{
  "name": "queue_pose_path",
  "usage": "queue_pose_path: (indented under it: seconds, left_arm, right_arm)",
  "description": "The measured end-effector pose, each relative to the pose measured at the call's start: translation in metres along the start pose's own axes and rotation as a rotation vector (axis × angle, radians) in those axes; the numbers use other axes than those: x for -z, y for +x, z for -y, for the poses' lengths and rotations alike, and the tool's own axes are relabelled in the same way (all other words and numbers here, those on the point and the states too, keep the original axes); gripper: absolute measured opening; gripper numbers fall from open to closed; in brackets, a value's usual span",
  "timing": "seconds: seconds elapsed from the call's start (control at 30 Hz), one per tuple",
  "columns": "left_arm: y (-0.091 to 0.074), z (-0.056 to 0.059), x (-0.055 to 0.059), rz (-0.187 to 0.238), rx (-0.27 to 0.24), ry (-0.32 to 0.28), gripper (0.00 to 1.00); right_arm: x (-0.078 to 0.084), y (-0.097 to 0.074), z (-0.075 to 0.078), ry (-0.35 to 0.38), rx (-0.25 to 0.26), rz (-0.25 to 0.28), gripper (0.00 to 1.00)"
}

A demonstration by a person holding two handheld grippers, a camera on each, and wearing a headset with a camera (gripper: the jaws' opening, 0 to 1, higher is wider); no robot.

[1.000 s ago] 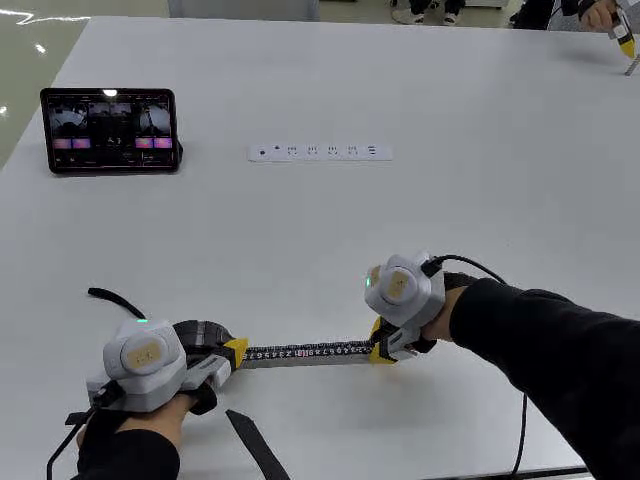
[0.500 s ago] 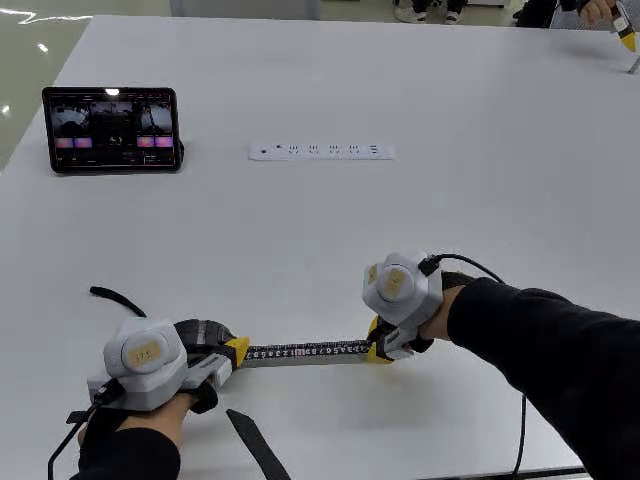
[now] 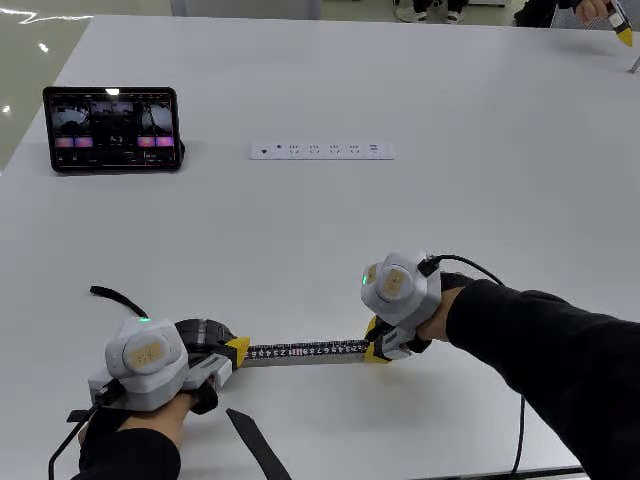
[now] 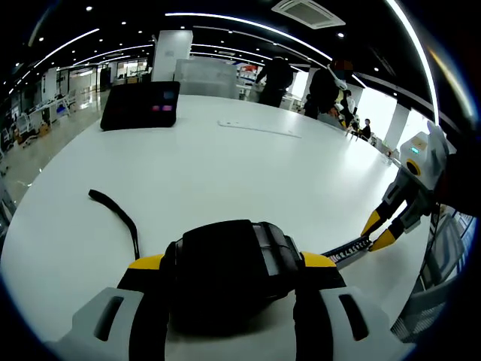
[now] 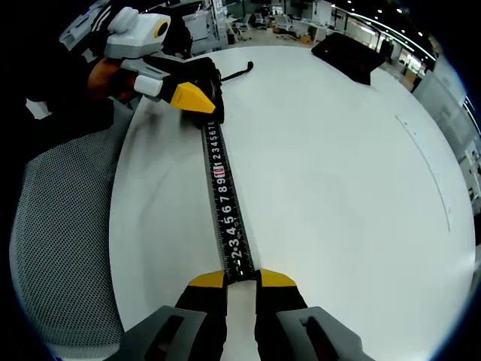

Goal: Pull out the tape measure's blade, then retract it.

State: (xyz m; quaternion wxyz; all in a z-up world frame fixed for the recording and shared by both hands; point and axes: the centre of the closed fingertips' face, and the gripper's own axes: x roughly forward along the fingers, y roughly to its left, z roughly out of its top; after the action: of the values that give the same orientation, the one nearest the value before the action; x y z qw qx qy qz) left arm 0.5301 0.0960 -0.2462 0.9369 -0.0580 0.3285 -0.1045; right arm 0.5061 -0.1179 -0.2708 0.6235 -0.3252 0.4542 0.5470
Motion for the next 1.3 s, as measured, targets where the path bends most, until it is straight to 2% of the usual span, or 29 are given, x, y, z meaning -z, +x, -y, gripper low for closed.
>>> queue_pose_path:
  seconds: [0.33,0.63,1.3]
  left_arm:
    - [-0.001,0.000,0.001,-0.004,0.012,-0.015,0.63]
    - [-0.002,0.000,0.001,-0.006,0.026,-0.021,0.63]
    - [-0.002,0.001,0.001,-0.013,0.041,-0.032,0.63]
  right_arm:
    - [-0.001,0.000,0.000,0.020,-0.006,0.025,0.09]
    - [-0.005,0.001,-0.001,-0.003,-0.008,0.032,0.09]
    - [-0.012,0.004,-0.002,-0.007,-0.010,0.045,0.09]
